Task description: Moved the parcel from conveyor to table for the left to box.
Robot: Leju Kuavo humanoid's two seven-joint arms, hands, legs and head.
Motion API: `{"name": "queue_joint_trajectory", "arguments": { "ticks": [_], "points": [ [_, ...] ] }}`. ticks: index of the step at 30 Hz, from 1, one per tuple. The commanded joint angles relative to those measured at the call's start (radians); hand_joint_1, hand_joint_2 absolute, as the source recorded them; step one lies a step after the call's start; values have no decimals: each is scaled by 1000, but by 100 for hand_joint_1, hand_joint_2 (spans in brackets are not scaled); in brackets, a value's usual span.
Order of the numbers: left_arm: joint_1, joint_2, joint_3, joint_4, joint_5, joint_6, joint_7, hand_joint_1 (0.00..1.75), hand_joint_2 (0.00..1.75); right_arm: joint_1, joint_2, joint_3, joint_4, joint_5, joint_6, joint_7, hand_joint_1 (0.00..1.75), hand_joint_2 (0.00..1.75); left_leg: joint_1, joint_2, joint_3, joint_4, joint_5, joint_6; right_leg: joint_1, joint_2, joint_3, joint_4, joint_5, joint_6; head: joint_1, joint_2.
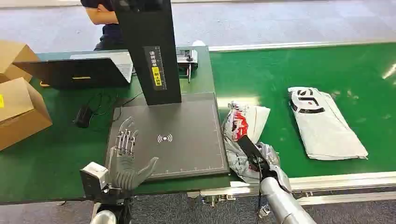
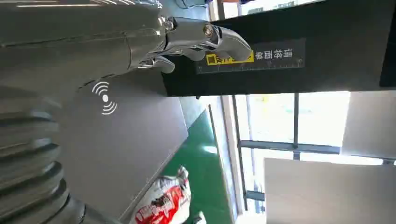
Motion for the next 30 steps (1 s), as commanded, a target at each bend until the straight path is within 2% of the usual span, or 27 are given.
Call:
{"name": "queue_joint_trajectory", "arguments": {
  "ticks": [1,9,12,18,19,20,24,30],
  "points": [
    [-21,16,-8,50,3,1,7,0,175,24,3,19,14,10,-2,17,175,175,0,-2,0,-2,2,0,0,-1,0,-1,1,-1,0,0],
    [-20,12,-8,51,2,2,7,0,175,35,3,3,3,10,-28,14,175,175,0,-2,-1,-2,2,0,0,-1,0,-1,1,-1,0,0],
    [-18,11,-7,49,1,6,6,0,175,40,-2,-2,-7,30,-107,3,175,175,0,-1,0,-1,1,0,0,-1,1,-1,1,-1,0,0],
    [-13,8,-11,51,2,14,-4,0,175,25,-3,-38,-60,26,-319,-115,175,175,-1,0,-2,-1,2,0,-1,1,-2,-1,2,-1,0,0],
    [-15,6,-12,57,2,14,-8,0,175,28,-10,-38,-87,62,-378,-118,175,175,-1,0,-2,0,1,0,-1,1,-2,0,1,-1,0,0],
    [-18,3,-14,62,2,15,-12,0,175,49,-14,-88,-164,138,-378,-103,175,175,-1,-1,-3,-1,2,0,-1,0,-3,0,1,-1,0,0],
    [-25,-3,-19,71,-1,22,-18,0,175,59,11,-221,-261,387,-378,-62,175,175,-1,-2,-3,-1,2,0,-1,-1,-3,0,1,-1,0,0],
    [-21,-7,-17,63,-4,31,-19,0,175,5,49,-293,-294,449,-378,-125,175,175,-1,1,-3,0,1,0,-1,2,-4,1,1,-1,0,0]
  ]
}}
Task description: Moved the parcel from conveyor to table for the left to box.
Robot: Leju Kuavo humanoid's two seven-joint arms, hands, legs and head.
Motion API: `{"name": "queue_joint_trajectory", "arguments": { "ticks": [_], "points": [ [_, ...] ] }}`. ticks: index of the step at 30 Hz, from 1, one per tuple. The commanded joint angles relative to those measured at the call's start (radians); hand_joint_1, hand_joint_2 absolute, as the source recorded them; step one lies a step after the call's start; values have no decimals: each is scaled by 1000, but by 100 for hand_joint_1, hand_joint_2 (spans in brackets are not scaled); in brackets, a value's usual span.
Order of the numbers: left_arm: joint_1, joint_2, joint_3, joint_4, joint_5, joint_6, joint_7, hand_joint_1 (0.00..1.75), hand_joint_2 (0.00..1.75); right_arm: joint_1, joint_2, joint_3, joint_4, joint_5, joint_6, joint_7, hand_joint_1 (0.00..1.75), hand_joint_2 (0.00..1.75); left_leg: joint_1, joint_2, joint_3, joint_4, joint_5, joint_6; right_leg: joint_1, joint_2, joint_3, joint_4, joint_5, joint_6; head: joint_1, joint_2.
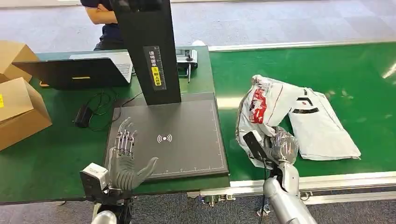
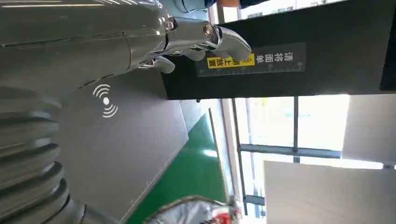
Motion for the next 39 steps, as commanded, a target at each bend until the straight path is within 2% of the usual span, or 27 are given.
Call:
{"name": "queue_joint_trajectory", "arguments": {
  "ticks": [1,3,5,6,7,10,11,24,27,29,33,36,39],
  "points": [
    [-21,-8,-13,48,-2,10,0,0,175,-65,58,-171,-104,40,-7,-87,175,175,-1,1,-3,0,2,0,-1,2,-4,1,2,-1,0,0],
    [-15,-6,-8,39,-4,15,0,0,175,-119,61,-104,-12,-33,-4,-169,175,175,-1,3,-3,0,1,0,-1,4,-5,2,2,-1,0,0],
    [-9,-6,1,34,-5,13,0,0,175,-120,46,37,-70,27,-7,-130,175,175,-1,5,-3,0,1,0,-1,7,-5,2,2,-2,0,0],
    [-8,-6,2,34,-5,13,0,0,175,-122,54,49,-75,34,-7,-114,175,175,-1,3,-1,0,0,0,-1,4,-3,1,1,-1,0,0],
    [-6,-10,7,36,-6,11,-2,0,175,-128,43,136,-111,28,9,-102,175,175,-1,4,-2,0,1,0,-1,5,-4,2,2,-1,0,0],
    [-6,-11,9,39,-7,8,-5,0,175,-126,28,209,-162,15,41,-71,175,175,-1,3,-2,0,1,0,-1,4,-4,2,1,-1,0,0],
    [-8,-9,12,41,-4,3,-8,0,175,-125,12,267,-204,-16,93,-73,175,175,-1,4,-3,0,1,0,-1,5,-5,2,2,-1,0,0],
    [-9,-10,17,43,-2,-1,-12,0,175,-115,-6,311,-244,-41,115,-42,175,175,0,0,-2,0,1,0,-1,1,-2,1,1,-1,0,0],
    [-16,-9,21,56,2,-12,-16,0,175,-123,-24,419,-283,-64,210,-68,175,175,0,0,-2,0,2,0,-1,1,-3,1,1,-1,0,0],
    [-22,-7,28,66,8,-24,-20,0,175,-135,-38,540,-299,23,279,-45,175,175,-1,2,-2,0,2,0,-1,2,-3,1,2,-1,0,0],
    [-37,-3,36,85,8,-42,-21,0,175,-152,-65,707,-239,38,421,-130,175,175,0,1,-1,-1,2,0,0,2,-2,0,1,-1,0,0],
    [-42,-4,42,85,4,-49,-16,0,175,-164,-91,796,-180,34,432,-195,175,175,0,-1,0,0,1,0,1,0,0,0,1,-1,0,0],
    [-34,2,47,80,5,-40,-14,0,175,-223,-103,882,-122,-24,472,-279,175,175,-1,0,0,-1,2,1,0,1,-1,0,1,-1,0,0]
  ]
}}
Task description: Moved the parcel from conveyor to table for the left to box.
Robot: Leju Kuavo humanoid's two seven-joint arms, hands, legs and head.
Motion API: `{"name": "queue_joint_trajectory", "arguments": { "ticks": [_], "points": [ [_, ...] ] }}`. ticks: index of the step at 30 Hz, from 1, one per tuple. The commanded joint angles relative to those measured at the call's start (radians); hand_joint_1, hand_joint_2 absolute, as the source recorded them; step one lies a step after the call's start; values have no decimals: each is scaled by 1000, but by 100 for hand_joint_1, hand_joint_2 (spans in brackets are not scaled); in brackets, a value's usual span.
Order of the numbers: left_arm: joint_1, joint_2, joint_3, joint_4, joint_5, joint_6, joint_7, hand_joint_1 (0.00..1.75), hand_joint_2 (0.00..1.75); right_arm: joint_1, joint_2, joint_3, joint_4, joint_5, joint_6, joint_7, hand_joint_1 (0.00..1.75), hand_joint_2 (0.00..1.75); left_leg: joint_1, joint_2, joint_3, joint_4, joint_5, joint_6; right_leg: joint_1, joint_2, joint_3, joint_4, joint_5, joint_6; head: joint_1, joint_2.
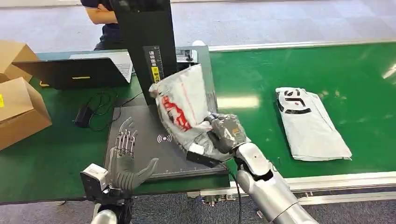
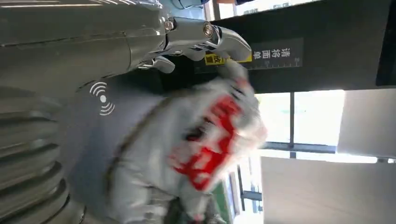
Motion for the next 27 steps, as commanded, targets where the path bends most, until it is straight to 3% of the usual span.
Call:
{"name": "queue_joint_trajectory", "arguments": {
  "ticks": [1,7,10,15,23,25,27],
  "points": [
    [-21,5,33,61,3,2,7,0,175,-132,-86,346,163,-78,76,-149,175,175,-1,0,-1,-1,2,1,-1,1,-1,-1,2,-1,0,0],
    [-10,-12,28,43,-7,-17,22,0,175,-120,-129,438,180,-164,96,-210,175,175,0,-2,-1,-2,2,1,-1,-1,0,-2,2,-1,0,0],
    [-24,-22,28,57,-15,-33,33,0,175,-116,-113,480,206,-177,72,-227,175,175,0,-2,0,0,2,1,-1,-1,1,-2,1,-1,0,0],
    [-42,-35,18,76,-23,-63,38,0,175,-139,27,529,349,-197,-138,-231,175,175,0,0,1,-2,2,0,-1,0,1,-2,2,-1,0,0],
    [-43,-34,17,73,-22,-65,42,0,175,-149,43,536,358,-207,-160,-225,175,175,0,0,0,-1,3,0,0,0,-1,0,3,-2,0,0],
    [-49,-36,12,73,-18,-76,47,0,175,-149,92,534,364,-212,-299,-235,175,175,0,2,1,0,2,-1,0,2,-1,1,2,-2,0,0],
    [-56,-39,10,78,-16,-79,50,0,175,-147,127,528,367,-224,-366,-227,175,175,0,3,0,-1,4,-1,0,4,-2,1,4,-2,0,0]
  ]
}}
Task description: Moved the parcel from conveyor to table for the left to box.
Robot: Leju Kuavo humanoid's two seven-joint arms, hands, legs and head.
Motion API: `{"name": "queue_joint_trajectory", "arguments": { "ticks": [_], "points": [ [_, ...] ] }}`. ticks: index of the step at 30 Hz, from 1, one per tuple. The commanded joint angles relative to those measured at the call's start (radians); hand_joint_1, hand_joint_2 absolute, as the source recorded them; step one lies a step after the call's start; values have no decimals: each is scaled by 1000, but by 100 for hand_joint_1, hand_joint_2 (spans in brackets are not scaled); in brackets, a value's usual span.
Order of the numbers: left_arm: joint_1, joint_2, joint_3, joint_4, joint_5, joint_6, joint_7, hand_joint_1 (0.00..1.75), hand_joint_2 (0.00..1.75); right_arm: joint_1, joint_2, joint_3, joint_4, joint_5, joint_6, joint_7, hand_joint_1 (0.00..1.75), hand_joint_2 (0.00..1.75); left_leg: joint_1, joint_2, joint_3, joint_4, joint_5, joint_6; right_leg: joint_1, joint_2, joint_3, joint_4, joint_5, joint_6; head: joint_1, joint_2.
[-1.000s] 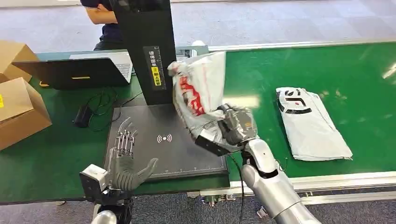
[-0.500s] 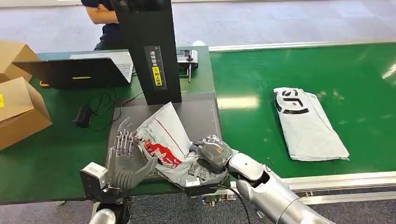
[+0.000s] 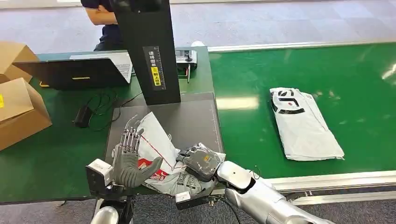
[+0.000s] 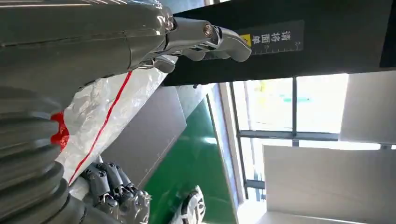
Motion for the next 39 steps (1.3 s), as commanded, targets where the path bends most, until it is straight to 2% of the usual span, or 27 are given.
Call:
{"name": "queue_joint_trajectory", "arguments": {
  "ticks": [1,3,5,10,12,13,15,18,20,21,22,24,26,28,32,33,37,39],
  "points": [
    [-45,-15,-11,75,7,-15,16,0,175,-15,137,35,97,-47,-257,-11,175,175,0,1,-3,-3,4,0,0,2,-4,-2,4,-2,0,0],
    [-49,-12,-20,90,7,-13,16,0,175,2,153,-34,20,-23,-259,-2,175,175,0,3,-2,0,1,0,0,4,-3,1,1,-1,0,0],
    [-48,-13,-29,102,10,-10,14,0,175,42,192,-191,-76,57,-259,10,175,175,0,3,-4,-1,2,0,0,4,-6,1,2,-2,0,0],
    [-49,-14,-31,104,10,-10,14,0,175,50,200,-219,-87,81,-259,8,175,175,0,0,-3,-1,2,0,0,1,-4,0,1,-1,0,0],
    [-52,-16,-35,103,10,-8,15,0,175,85,207,-312,-153,122,-259,-25,175,175,0,-1,-4,-1,3,0,0,0,-4,0,2,-1,0,0],
    [-61,-18,-41,109,8,-10,16,0,175,131,240,-438,-219,209,-259,-54,175,175,0,-1,-4,0,2,0,0,0,-4,0,1,-1,0,0],
    [-74,-22,-53,119,2,-20,23,0,175,177,279,-579,-335,337,-259,-60,175,175,0,0,-5,0,1,0,-1,0,-4,1,1,-1,0,0],
    [-77,-24,-65,119,-2,-20,25,0,175,168,287,-637,-377,415,-259,-1,175,175,0,-1,-8,1,2,0,-1,-1,-7,3,1,-2,0,0],
    [-79,-14,-71,118,-2,-19,24,0,175,145,279,-647,-343,452,-259,55,175,175,0,-2,-8,1,2,0,-1,-1,-7,3,1,-1,0,0],
    [-83,-13,-73,126,7,-23,24,0,175,153,255,-605,-353,449,-259,100,175,175,-1,-3,-7,1,2,0,-2,-3,-6,2,1,-1,0,0],
    [-81,-7,-70,120,7,-25,25,0,175,66,257,-639,-227,447,-259,103,175,175,-1,-3,-7,0,3,1,-2,-2,-5,1,2,-1,0,0],
    [-82,-2,-77,120,7,-24,25,0,175,65,254,-566,-164,507,-259,218,175,175,-1,-3,-4,0,2,0,-2,-2,-3,1,1,-1,0,0],
    [-79,0,-85,118,8,-23,23,0,175,6,250,-488,29,563,-259,347,175,175,-1,-2,-5,0,2,1,-2,-2,-3,1,1,-1,0,0],
    [-76,5,-89,110,14,-25,15,0,175,-13,252,-457,157,575,-259,389,175,175,-1,0,-3,-1,2,0,-2,1,-2,0,2,-1,0,0],
    [-77,10,-93,104,12,-29,12,0,175,-5,244,-446,177,575,-259,400,175,175,-1,-3,-4,-1,3,0,-1,-2,-3,0,2,-1,0,0],
    [-73,11,-90,92,11,-30,14,0,175,-8,229,-402,218,513,-259,432,175,175,-1,-5,-5,-1,4,1,0,-4,-3,-1,2,-1,1,0],
    [-82,27,-90,67,17,-37,13,0,175,15,208,-437,257,462,-259,381,175,175,0,-7,-4,0,3,1,0,-6,-2,-1,1,0,1,0],
    [-100,30,-90,78,28,-51,19,0,175,7,227,-447,381,418,-246,319,175,175,0,-6,-5,0,3,1,0,-6,-2,-1,1,0,0,0]
  ]
}}
